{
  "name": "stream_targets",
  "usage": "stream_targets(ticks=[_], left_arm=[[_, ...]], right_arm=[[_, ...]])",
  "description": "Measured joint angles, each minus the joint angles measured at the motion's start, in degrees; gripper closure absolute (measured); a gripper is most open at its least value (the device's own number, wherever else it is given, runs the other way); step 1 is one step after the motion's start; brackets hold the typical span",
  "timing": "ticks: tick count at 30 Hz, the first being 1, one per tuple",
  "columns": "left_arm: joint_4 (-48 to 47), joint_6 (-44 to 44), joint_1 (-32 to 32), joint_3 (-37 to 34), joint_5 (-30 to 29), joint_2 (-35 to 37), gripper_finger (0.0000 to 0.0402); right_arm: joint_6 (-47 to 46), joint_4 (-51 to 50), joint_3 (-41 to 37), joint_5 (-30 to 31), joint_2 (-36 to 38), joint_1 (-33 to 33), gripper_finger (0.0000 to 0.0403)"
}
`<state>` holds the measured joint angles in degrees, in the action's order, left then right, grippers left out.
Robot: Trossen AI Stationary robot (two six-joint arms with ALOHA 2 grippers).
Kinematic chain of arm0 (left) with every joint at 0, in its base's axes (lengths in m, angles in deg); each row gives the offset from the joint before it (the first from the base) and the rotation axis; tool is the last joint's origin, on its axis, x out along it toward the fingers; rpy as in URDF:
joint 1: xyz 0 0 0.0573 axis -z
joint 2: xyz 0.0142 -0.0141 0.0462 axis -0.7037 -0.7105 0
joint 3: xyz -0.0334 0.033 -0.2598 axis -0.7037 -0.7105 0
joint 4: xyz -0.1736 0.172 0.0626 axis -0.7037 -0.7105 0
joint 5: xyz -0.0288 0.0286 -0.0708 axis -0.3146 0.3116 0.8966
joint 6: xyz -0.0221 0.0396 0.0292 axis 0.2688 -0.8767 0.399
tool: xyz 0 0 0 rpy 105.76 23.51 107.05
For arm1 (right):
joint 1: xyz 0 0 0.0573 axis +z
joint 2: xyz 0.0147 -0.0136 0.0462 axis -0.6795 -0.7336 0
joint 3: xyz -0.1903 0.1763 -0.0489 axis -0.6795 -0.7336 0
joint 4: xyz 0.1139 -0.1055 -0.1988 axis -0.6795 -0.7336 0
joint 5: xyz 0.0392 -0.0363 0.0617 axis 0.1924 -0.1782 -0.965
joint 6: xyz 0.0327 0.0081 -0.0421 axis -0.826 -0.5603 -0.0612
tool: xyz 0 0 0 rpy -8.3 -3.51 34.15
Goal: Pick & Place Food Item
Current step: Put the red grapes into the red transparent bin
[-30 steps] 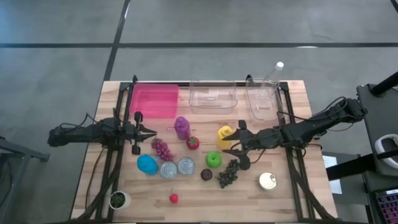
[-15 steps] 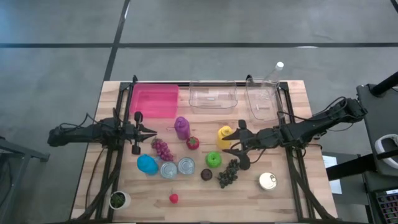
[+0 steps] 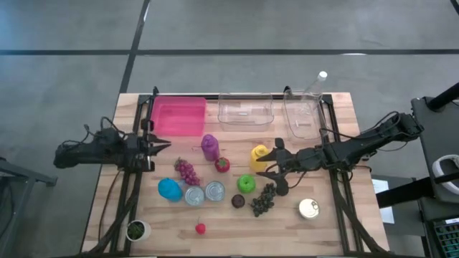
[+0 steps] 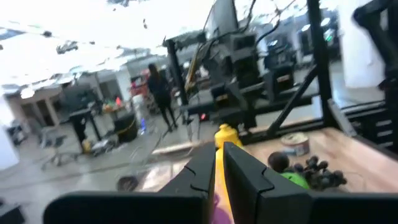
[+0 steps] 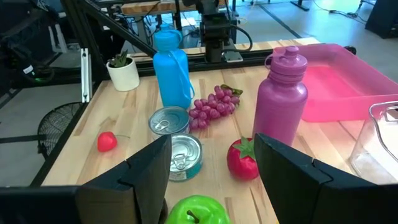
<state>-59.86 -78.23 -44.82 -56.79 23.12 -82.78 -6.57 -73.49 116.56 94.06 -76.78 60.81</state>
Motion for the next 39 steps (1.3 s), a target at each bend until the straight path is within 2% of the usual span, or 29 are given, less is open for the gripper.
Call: stream_targets(ticks=[5, 9, 19, 23, 29, 39], left_arm=[[-7.4, 2.8, 0.0, 7.3, -2.9, -7.6, 0.0366], [-18.6, 7.6, 0.0, 14.5, -3.4, -15.7, 0.0366], [-42.5, 20.8, 0.0, 33.6, -12.6, -34.5, 0.0366], [-51.0, 23.5, 0.0, 39.6, -13.3, -40.7, 0.0366], [-57.8, 25.3, -0.2, 43.5, -13.3, -48.1, 0.0366], [-57.5, 26.6, -0.5, 43.2, -13.3, -54.8, 0.0366]], right_arm=[[0.0, 0.0, 0.0, 0.0, 0.0, 0.0, 0.0179], [0.2, 0.0, 0.0, 0.0, 0.0, 0.0, 0.0179], [0.2, 0.0, 0.0, 0.0, 0.0, 0.0, 0.0179], [0.2, 0.0, 0.0, 0.0, 0.0, 0.0, 0.0179], [0.2, 0.0, 0.0, 0.0, 0.0, 0.0, 0.0179], [0.2, 0.0, 0.0, 0.0, 0.0, 0.0, 0.0179]])
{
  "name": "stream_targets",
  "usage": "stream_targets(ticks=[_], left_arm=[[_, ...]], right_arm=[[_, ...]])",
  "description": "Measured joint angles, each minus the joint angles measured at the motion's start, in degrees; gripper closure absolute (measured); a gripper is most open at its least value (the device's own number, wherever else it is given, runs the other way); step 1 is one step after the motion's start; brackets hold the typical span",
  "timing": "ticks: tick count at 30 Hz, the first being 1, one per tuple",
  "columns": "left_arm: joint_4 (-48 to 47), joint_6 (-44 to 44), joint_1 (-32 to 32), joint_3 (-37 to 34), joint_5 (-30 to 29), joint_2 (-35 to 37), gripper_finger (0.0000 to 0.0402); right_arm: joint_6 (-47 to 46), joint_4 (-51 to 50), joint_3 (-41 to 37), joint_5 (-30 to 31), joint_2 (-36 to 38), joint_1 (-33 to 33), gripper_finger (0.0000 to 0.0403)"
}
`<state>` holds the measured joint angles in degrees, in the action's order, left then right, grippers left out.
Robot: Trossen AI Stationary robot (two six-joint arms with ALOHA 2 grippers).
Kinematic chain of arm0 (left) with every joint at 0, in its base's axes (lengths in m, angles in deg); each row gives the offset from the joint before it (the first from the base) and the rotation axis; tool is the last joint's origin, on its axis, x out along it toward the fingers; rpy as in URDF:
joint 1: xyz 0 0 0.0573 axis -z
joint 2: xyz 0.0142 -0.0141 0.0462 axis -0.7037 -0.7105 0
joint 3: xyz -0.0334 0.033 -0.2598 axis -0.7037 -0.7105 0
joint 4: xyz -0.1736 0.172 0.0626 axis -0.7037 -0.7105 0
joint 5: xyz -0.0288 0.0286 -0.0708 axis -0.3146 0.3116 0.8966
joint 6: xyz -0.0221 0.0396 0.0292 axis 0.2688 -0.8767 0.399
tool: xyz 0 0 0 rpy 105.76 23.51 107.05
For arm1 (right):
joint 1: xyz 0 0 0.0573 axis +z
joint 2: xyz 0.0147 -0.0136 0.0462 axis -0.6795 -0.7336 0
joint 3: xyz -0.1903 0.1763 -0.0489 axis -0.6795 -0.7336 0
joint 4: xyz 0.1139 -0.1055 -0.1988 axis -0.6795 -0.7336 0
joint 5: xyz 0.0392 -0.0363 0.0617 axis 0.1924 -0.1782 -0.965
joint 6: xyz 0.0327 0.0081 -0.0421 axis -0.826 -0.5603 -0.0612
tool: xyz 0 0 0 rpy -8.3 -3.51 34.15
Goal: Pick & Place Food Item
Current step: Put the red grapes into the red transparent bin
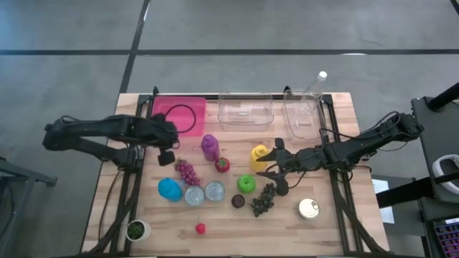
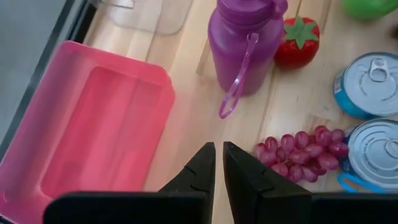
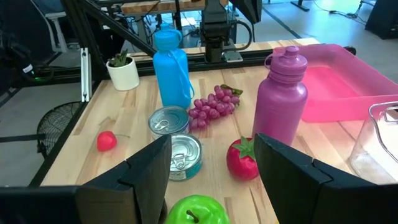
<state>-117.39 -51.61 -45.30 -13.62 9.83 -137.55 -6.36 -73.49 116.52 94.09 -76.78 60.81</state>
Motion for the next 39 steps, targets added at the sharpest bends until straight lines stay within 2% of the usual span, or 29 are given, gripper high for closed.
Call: stream_targets(ticks=[6, 12, 16, 20, 24, 31, 39], left_arm=[[0.1, 0.0, 0.0, 0.0, 0.0, -3.4, 0.036], [0.5, 0.6, 0.0, 0.0, -1.9, -6.0, 0.0331], [0.8, 2.8, -0.4, 0.0, -3.1, -6.9, 0.0305], [1.7, 9.7, -0.9, 0.1, -2.9, -7.8, 0.0284], [1.8, 15.5, -1.0, 0.1, 1.1, -9.9, 0.027], [4.9, 17.0, -1.0, 0.1, 14.9, -15.1, 0.0271], [4.9, 17.7, -1.1, 0.1, 15.5, -21.0, 0.0278]], right_arm=[[0.0, 0.0, 0.0, 0.0, 0.0, 0.0, 0.0179], [-0.1, 0.0, 0.0, 0.0, 0.0, 0.0, 0.0179], [-0.2, 0.0, 0.0, 0.0, 0.0, 0.0, 0.0179], [-0.2, 0.0, 0.0, 0.0, 0.0, 0.0, 0.0179], [-0.2, 0.1, 0.0, 0.0, 0.0, 0.0, 0.0179], [0.0, 0.7, 0.0, 0.0, 0.0, 0.0, 0.0179], [0.0, 1.3, 0.0, 0.4, 0.0, -0.1, 0.0179]])
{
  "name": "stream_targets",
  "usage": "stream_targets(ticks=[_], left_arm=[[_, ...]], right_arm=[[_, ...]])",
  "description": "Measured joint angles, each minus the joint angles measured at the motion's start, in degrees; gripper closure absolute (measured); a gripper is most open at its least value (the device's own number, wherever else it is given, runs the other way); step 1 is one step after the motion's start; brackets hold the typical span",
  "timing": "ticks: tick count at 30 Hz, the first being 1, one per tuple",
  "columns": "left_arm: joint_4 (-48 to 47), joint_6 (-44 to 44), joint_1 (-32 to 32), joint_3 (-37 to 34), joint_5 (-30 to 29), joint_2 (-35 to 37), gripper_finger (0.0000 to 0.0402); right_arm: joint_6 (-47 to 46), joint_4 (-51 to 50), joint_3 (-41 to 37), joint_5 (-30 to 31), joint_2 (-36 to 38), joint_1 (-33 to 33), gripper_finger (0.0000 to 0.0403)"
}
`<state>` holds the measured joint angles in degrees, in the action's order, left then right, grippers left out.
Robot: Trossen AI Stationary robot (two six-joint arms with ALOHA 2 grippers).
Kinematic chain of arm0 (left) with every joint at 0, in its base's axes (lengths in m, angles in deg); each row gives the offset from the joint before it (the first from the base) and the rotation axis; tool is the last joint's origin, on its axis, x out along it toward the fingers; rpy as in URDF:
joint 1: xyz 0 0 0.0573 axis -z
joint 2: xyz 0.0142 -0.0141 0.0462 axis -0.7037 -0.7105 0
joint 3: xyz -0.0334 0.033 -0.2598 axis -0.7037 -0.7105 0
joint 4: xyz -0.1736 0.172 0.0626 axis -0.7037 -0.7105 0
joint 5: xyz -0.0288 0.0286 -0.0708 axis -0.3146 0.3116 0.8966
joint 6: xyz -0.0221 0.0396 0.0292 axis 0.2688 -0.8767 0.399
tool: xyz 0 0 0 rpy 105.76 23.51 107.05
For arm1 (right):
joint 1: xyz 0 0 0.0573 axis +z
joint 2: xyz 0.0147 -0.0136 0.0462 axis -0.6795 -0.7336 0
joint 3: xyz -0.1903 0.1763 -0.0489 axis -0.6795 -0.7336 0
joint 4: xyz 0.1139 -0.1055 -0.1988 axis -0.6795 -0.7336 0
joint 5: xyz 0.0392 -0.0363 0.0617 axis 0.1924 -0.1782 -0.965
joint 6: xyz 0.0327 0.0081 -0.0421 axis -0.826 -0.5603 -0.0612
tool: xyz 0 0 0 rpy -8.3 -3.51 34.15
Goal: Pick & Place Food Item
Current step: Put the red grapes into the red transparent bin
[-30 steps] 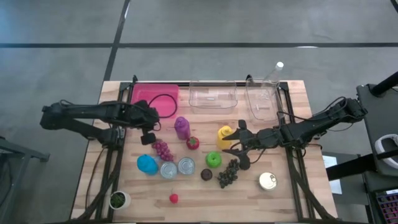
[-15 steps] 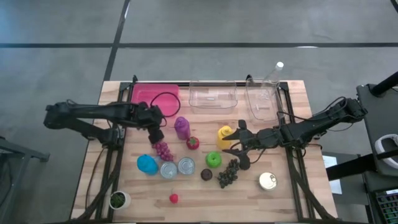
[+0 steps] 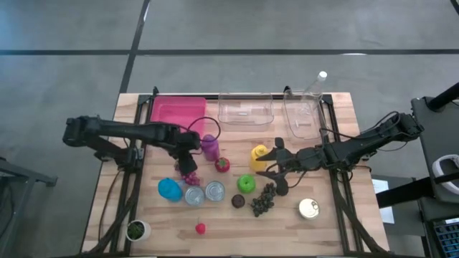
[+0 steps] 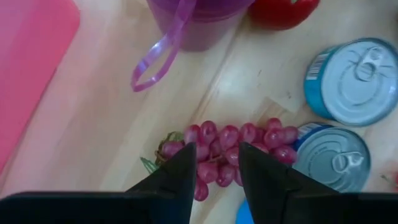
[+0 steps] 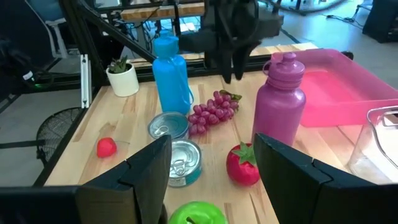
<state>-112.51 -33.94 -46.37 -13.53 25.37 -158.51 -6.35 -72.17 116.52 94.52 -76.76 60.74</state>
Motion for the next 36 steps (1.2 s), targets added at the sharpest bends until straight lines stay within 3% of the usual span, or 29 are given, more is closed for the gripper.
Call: stream_targets(ticks=[9, 18, 36], left_arm=[[-0.3, 9.6, -1.2, 0.0, 1.5, -4.6, 0.0281], [-3.9, 5.0, -1.6, 0.0, 1.9, -9.4, 0.0282], [-4.7, 4.6, -1.6, -0.7, 1.9, -14.7, 0.0282]], right_arm=[[0.0, 1.1, 0.0, 0.1, 0.1, 0.0, 0.0179], [0.0, 1.2, 0.0, 0.1, 0.1, 0.0, 0.0179], [0.0, 1.1, 0.0, 0.1, 0.1, 0.1, 0.0179]])
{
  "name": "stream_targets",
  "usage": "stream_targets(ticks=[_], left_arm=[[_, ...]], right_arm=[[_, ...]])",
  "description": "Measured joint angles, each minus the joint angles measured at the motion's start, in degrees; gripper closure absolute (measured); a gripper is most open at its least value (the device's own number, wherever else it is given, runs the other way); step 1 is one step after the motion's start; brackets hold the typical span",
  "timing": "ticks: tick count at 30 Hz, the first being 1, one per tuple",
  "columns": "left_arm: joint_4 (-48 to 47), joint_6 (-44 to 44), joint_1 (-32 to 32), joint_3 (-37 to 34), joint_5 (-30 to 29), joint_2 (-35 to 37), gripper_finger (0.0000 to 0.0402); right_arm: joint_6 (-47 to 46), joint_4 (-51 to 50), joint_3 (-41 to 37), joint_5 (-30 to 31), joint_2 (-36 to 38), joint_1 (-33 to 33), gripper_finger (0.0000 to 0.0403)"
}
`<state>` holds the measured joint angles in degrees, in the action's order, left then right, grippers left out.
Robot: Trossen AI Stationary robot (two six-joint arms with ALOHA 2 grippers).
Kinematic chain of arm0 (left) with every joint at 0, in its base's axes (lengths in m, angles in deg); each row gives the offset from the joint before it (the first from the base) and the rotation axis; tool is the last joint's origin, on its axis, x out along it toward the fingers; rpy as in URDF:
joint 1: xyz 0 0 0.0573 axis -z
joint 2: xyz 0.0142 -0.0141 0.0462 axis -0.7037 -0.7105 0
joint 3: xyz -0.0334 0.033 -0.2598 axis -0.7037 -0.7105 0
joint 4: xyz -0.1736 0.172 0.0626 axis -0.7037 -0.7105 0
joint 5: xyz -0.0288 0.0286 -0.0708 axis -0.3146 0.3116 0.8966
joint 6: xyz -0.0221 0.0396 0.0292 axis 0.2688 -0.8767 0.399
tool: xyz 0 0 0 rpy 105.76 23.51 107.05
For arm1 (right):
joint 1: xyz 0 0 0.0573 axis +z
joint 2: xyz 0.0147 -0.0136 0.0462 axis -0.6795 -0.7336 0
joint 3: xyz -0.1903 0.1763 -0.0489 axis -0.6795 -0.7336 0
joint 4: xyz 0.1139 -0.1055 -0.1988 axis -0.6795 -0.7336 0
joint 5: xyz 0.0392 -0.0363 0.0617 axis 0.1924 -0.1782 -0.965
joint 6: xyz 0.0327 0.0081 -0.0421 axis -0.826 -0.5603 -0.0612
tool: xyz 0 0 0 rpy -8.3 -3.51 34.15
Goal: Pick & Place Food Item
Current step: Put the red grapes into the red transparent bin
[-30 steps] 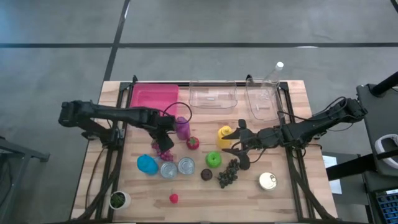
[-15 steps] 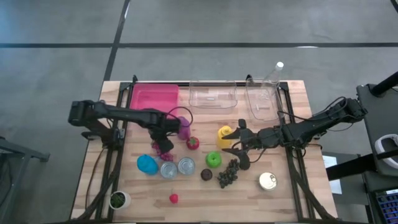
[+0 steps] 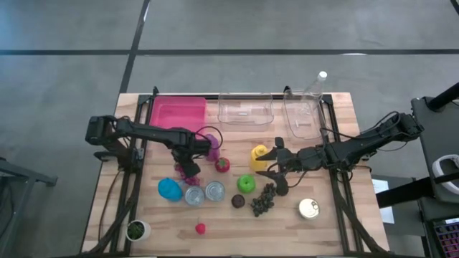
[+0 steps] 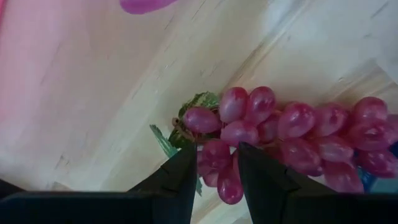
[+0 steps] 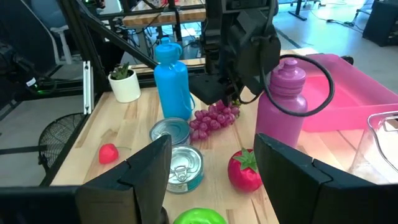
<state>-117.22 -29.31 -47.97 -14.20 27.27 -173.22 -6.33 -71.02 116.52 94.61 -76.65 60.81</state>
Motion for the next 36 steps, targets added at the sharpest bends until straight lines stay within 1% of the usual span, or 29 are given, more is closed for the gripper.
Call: stream_targets(ticks=[11, 16, 24, 27, 33, 36], left_arm=[[0.2, 0.2, -0.1, -0.2, -0.4, -0.8, 0.0282], [0.0, 2.1, -0.5, -0.2, -0.4, -0.3, 0.0283], [-0.3, -0.4, -0.5, -0.2, -0.5, 3.0, 0.0283], [0.0, -3.1, -0.1, -0.2, -0.5, 4.4, 0.0283], [4.3, -7.1, 2.9, -0.2, -0.4, 4.5, 0.0283], [4.0, -7.2, 3.8, -0.2, 0.9, 4.5, 0.0283]], right_arm=[[0.0, -0.1, 0.0, 0.0, 0.0, 0.0, 0.0179], [0.0, -0.1, 0.0, 0.0, 0.0, 0.0, 0.0179], [1.2, 0.0, 0.0, 0.0, 0.0, 0.0, 0.0179], [2.1, 0.0, 0.0, 0.0, 0.0, 0.0, 0.0179], [2.1, 0.0, 0.0, 0.0, 0.0, 0.0, 0.0179], [2.3, 0.0, 0.0, 0.0, 0.0, 0.0, 0.0179]])
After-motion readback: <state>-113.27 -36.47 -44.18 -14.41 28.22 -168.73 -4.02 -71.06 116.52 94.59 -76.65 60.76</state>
